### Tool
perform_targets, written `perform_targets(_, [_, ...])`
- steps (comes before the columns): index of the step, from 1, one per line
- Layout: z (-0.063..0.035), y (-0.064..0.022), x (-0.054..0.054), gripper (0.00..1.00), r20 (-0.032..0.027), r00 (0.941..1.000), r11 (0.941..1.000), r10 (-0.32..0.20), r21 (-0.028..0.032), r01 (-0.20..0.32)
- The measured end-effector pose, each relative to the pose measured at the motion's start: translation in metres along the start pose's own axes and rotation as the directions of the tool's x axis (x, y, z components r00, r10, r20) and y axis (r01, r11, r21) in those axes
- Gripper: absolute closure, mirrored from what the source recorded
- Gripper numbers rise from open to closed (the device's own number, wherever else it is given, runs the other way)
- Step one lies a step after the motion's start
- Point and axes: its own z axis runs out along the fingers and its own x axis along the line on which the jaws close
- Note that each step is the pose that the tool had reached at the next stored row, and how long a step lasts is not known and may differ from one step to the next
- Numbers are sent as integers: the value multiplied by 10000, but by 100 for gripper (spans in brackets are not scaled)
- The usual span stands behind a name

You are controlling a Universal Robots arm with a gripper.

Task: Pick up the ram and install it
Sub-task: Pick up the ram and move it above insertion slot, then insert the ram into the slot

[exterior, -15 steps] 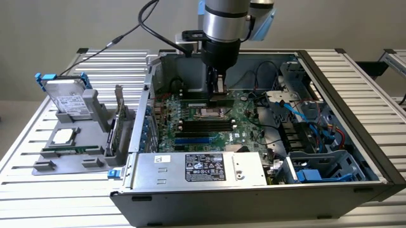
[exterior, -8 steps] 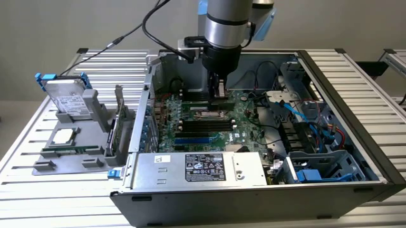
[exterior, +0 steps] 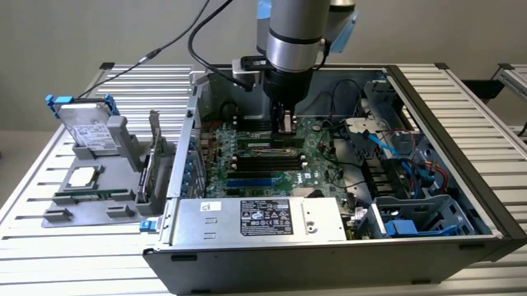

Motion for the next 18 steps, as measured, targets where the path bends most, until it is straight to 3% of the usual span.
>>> perform_targets(4, [73,-5,-1,86,72,10000,10000,-4,4,4])
perform_targets(13, [233,-12,1,86,151,9999,10000,-11,4,10])
perform_targets(18, [248,-12,28,86,199,9998,10000,-11,-75,13])
